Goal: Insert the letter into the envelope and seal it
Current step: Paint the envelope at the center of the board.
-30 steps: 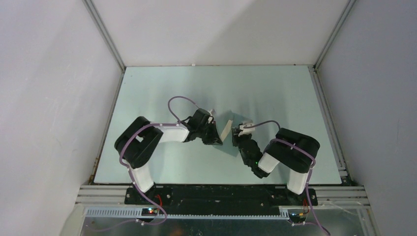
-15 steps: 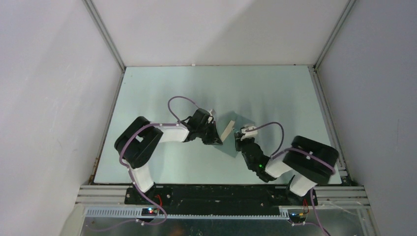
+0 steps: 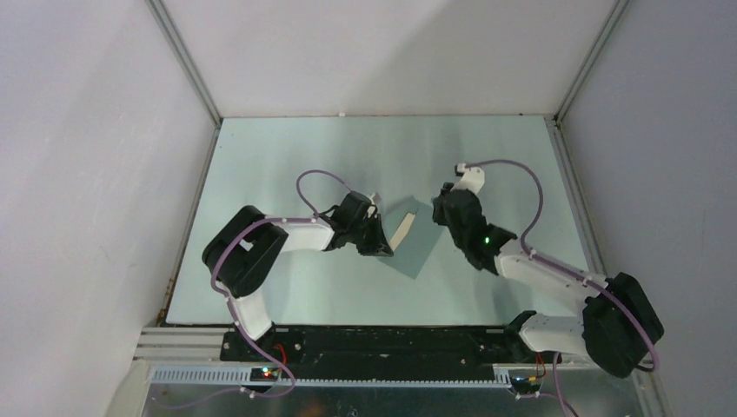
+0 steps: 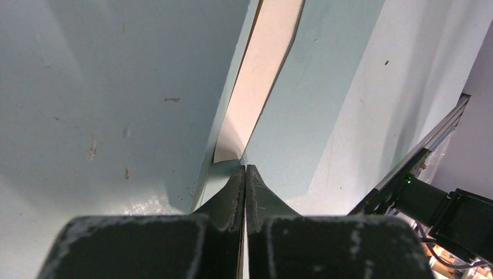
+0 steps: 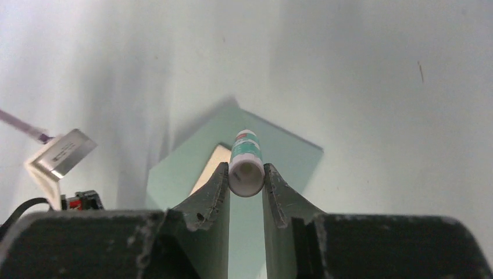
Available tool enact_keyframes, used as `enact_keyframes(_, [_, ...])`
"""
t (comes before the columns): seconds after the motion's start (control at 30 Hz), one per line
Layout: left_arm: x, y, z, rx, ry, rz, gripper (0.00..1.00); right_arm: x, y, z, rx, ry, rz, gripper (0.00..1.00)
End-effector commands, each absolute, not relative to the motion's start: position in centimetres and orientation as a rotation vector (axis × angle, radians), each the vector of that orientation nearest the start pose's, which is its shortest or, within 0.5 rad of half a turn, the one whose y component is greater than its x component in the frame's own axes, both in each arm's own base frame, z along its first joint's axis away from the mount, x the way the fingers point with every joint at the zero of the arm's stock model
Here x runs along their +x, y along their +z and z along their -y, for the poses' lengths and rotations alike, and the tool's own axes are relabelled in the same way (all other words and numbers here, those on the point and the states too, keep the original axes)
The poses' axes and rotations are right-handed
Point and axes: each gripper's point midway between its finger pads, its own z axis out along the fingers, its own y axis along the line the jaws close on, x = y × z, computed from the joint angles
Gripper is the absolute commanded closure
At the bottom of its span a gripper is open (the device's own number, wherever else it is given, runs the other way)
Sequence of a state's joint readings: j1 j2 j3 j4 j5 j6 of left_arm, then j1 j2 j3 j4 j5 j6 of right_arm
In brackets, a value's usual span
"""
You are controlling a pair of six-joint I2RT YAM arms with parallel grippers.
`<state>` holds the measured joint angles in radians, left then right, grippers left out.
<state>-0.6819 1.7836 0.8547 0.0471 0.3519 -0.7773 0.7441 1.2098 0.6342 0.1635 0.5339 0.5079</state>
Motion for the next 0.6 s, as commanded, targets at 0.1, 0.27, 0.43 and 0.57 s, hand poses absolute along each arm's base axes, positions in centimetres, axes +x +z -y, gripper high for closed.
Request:
enact_keyframes(0.1, [24.8,0.7,30.0,0.038,-0.915,-2.719,0.98,28.4,9.5,-19.4,0.081,0.335,-2.443,1.00])
enact_keyframes(0.27, [24.8,0.7,30.0,0.036,-0.916,-2.722,0.98,28.4,9.0,-21.0,0.001,0.356,-2.490,1.00])
enact_keyframes(0.43, [24.7,0.6,30.0,0.037,-0.917,-2.724,0.98,29.1,7.8,-22.6,-0.056,0.334,-2.447,1.00])
enact_keyframes(0.57, [24.7,0.8,30.0,0.037,-0.922,-2.719,0.98,30.1,8.0,-22.9,-0.053,0.288,-2.374,1.00])
